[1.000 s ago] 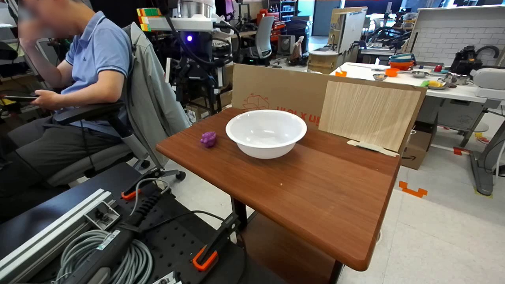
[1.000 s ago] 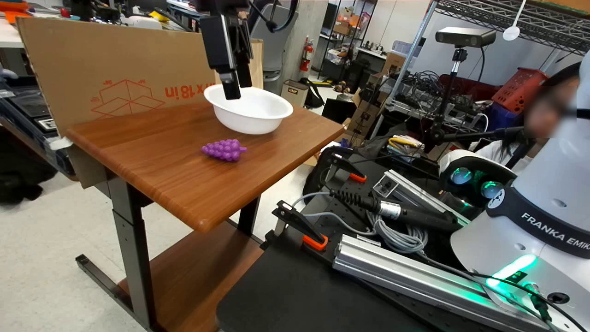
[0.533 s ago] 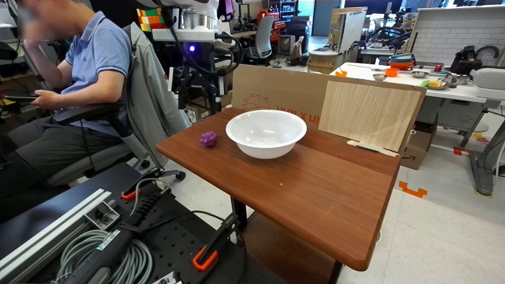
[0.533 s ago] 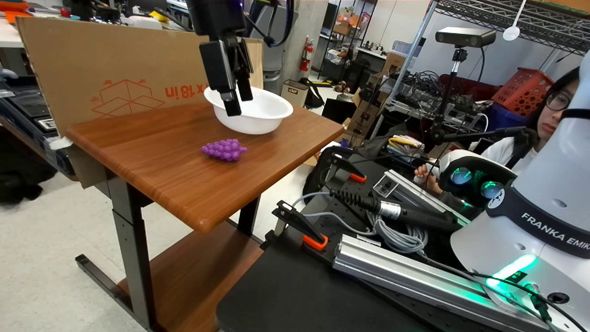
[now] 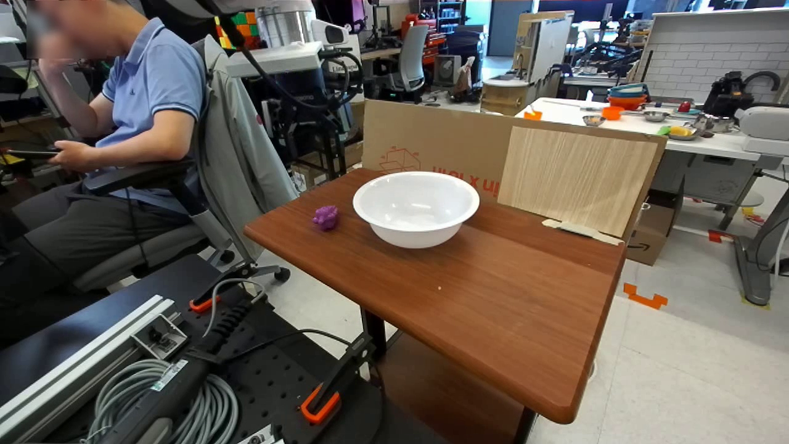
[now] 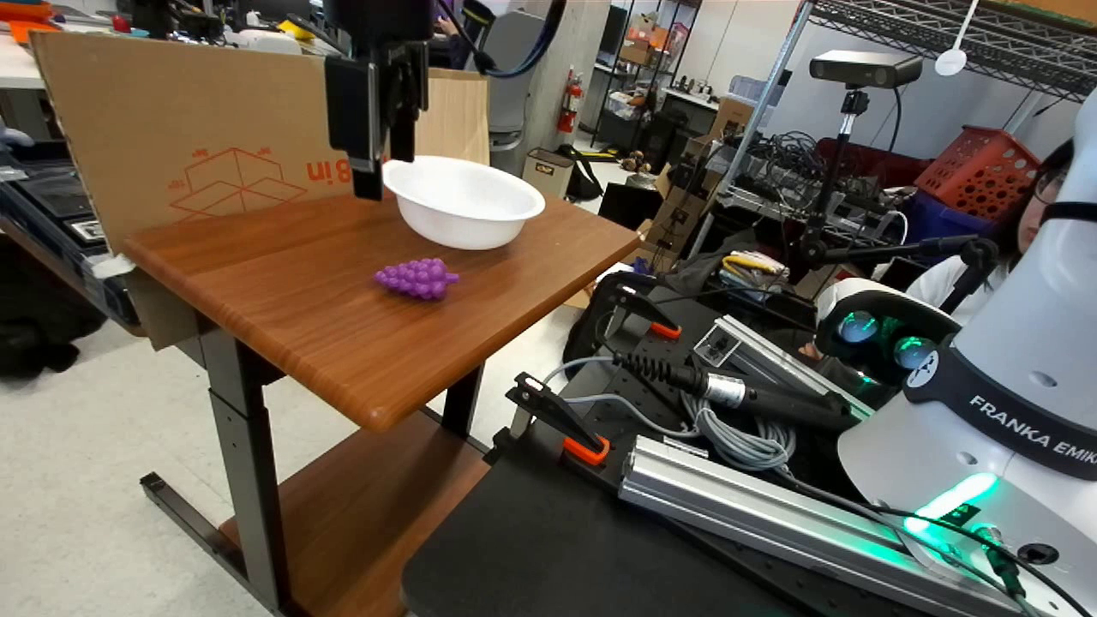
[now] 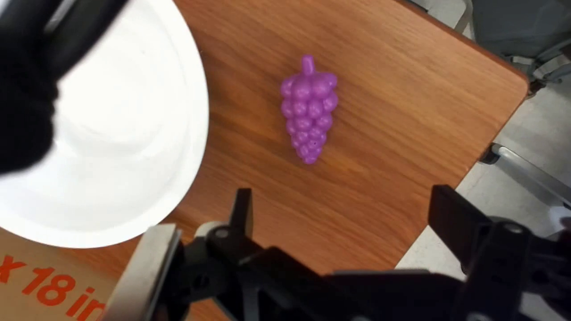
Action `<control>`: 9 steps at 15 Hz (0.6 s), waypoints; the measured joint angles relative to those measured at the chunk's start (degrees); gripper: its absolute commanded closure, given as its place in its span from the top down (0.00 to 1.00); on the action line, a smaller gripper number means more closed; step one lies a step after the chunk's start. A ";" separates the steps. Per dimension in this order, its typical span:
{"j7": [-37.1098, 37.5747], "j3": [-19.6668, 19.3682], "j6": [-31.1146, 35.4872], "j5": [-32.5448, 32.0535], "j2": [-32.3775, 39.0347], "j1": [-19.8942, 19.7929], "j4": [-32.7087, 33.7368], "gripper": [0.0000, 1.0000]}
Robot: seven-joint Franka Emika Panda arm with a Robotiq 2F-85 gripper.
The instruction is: Put the grape in the dish
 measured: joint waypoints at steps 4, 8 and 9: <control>4.71 -0.20 3.04 -5.48 0.66 0.85 -4.00 1.00; 8.87 -0.98 3.27 -10.64 2.99 0.97 -4.46 1.00; 9.57 -1.25 3.27 -11.64 3.94 0.98 -4.41 1.00</control>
